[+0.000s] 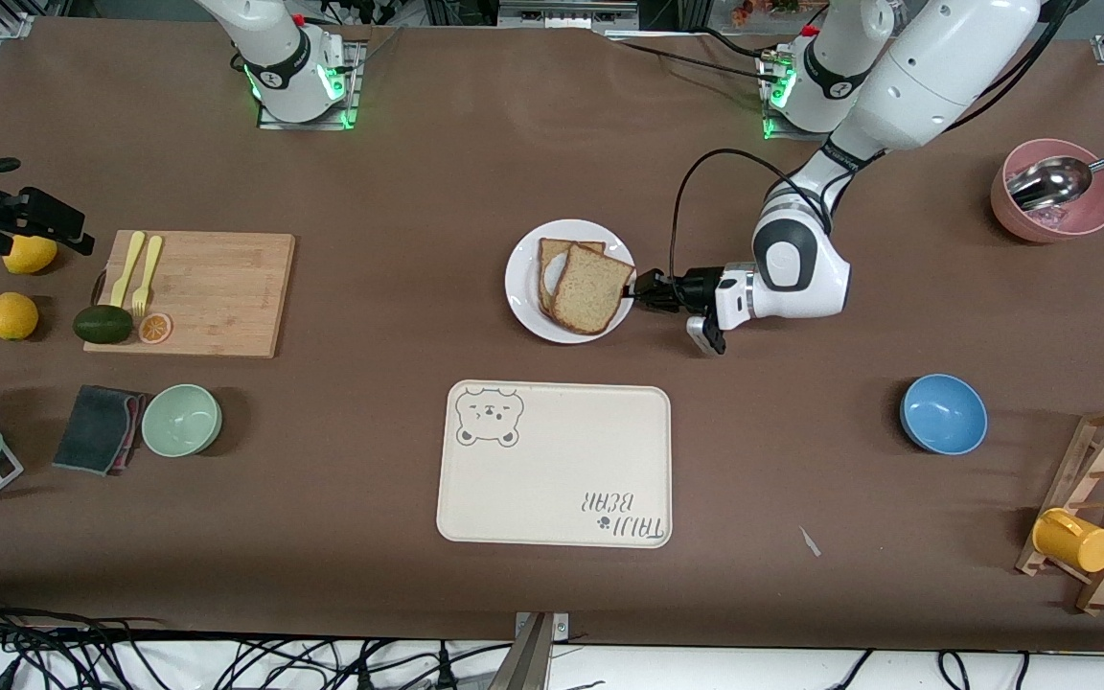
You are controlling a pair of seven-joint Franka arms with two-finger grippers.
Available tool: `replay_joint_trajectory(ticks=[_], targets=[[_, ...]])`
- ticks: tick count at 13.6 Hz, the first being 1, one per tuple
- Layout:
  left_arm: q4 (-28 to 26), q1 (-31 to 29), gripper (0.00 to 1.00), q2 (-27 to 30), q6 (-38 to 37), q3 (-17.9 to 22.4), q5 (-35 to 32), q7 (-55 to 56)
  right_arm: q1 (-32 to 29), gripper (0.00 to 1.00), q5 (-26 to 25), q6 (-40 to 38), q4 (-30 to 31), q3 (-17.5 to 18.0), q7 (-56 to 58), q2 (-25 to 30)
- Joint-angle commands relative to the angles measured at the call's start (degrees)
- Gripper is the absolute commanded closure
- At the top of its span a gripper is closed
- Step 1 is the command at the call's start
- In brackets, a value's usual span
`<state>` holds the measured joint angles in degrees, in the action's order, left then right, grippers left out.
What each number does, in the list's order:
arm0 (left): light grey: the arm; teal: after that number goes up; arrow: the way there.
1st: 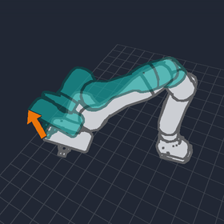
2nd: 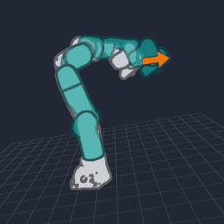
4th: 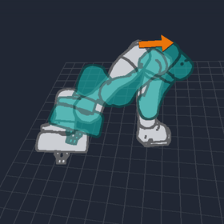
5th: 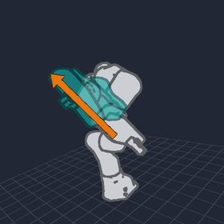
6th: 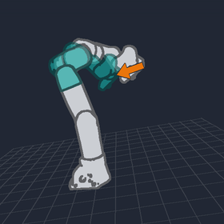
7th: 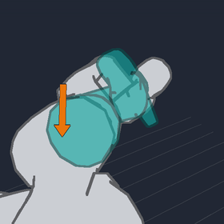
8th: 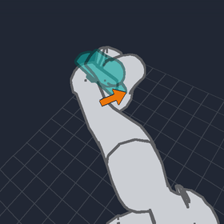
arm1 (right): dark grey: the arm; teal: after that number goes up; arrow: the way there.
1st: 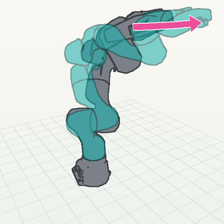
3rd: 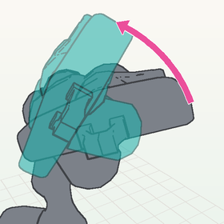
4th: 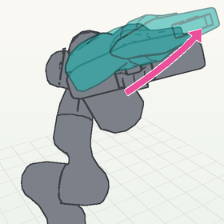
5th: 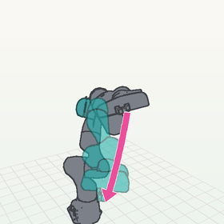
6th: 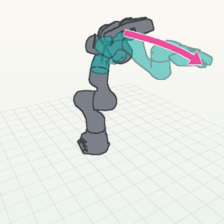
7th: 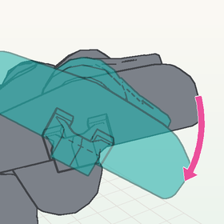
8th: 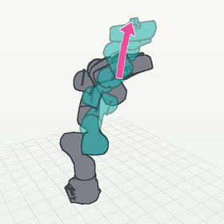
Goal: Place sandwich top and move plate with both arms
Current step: 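Slide the white plate onto the bear tray with the left gripper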
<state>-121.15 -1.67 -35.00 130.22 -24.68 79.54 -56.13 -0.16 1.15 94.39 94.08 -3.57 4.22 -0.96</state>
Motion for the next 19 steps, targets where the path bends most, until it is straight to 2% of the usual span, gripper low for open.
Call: replay_joint_trajectory(ticks=[1,5,13,16,17,19], targets=[[1.9,-0.8,1.00,1.5,-1.8,0.0,1.1,4.2,0.5,0.00,-0.7,0.0,0.6,-0.4,-1.1,0.6],[10.0,-0.3,1.00,0.2,-1.7,0.2,1.1,14.0,0.5,0.00,-0.6,-0.1,0.6,-0.4,-1.1,0.5],[19.8,-0.4,1.00,-4.5,1.6,1.1,1.0,14.6,0.5,0.00,-0.4,-0.1,0.6,-0.4,-1.1,0.5],[25.9,0.3,1.00,-8.1,4.0,1.1,1.1,14.9,0.5,0.00,-0.4,-0.1,0.6,-0.4,-1.1,0.5],[27.7,1.1,1.00,-9.0,4.0,2.2,1.1,16.4,0.5,0.00,-0.4,-0.1,0.6,-0.4,-1.1,0.5],[29.7,7.3,1.00,-9.3,4.0,8.7,1.0,18.8,0.5,0.00,-0.4,-0.1,0.6,-0.4,-1.1,0.5]])
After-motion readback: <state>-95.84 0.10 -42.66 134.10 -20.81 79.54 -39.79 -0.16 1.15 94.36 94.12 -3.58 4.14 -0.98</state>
